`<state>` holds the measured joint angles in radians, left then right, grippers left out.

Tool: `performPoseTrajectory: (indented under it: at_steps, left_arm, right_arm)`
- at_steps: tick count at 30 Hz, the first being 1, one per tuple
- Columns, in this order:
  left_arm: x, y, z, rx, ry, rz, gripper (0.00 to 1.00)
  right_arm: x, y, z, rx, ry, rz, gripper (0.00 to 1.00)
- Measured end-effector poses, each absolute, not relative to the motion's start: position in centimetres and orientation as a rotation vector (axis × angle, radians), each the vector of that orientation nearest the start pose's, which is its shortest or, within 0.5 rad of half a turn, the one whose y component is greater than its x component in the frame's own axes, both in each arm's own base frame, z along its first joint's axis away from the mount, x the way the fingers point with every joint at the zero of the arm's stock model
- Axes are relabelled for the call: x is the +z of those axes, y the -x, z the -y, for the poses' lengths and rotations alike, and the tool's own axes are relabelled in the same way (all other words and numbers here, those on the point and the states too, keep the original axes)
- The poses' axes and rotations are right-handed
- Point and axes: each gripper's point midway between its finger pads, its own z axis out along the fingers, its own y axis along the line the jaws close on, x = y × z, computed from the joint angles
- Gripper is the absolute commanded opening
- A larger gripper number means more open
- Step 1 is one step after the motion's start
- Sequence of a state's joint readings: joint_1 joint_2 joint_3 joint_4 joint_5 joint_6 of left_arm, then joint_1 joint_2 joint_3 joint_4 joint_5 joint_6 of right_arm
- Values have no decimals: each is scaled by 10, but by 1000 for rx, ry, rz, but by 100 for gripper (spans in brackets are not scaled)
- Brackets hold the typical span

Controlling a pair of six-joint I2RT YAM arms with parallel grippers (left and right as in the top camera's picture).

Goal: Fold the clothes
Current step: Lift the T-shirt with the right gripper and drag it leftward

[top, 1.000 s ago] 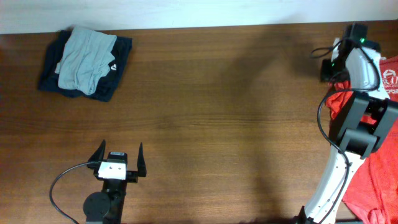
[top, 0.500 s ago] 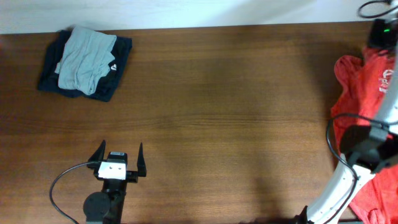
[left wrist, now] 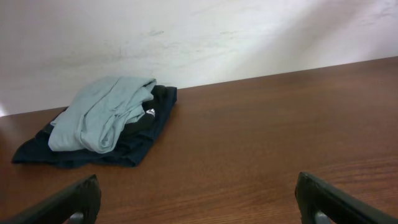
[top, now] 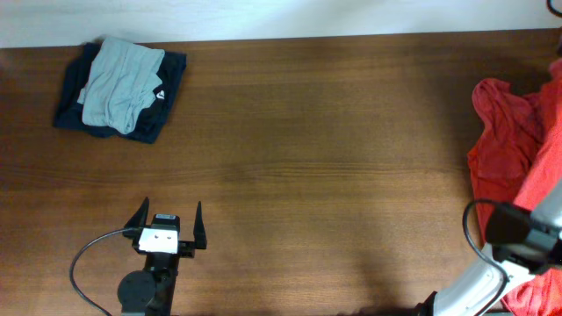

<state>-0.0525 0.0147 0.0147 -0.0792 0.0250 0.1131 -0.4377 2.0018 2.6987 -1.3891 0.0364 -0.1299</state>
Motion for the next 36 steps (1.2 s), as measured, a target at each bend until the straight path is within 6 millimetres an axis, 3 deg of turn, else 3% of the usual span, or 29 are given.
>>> performPoseTrajectory:
  at_steps: [5, 10, 15, 20, 24, 29, 33, 36]
  left_arm:
    - [158, -246, 17, 26, -155, -1643, 99]
    - [158, -246, 17, 26, -155, -1643, 99]
    - [158, -246, 17, 26, -155, -1643, 100]
    - [158, -246, 17, 26, -155, -1643, 99]
    - [158, -246, 17, 26, -155, -1643, 100]
    - [158, -246, 17, 26, -155, -1643, 100]
    - [158, -246, 17, 26, -155, -1643, 99]
    - [158, -246, 17, 26, -155, -1643, 99]
  right_arm:
    - [441, -409, 173, -249, -282, -2153, 4]
    - [471, -413, 106, -106, -95, -2072, 4]
    - [486, -429, -1, 76, 181, -2003, 4]
    - [490, -431, -111, 253, 438, -1927, 4]
    - [466, -439, -186, 366, 598, -1930, 4]
    - [381, -463, -265, 451, 755, -2066, 4]
    - [316, -473, -306, 479, 842, -2167, 4]
    - [294, -471, -323, 490, 881, -2194, 4]
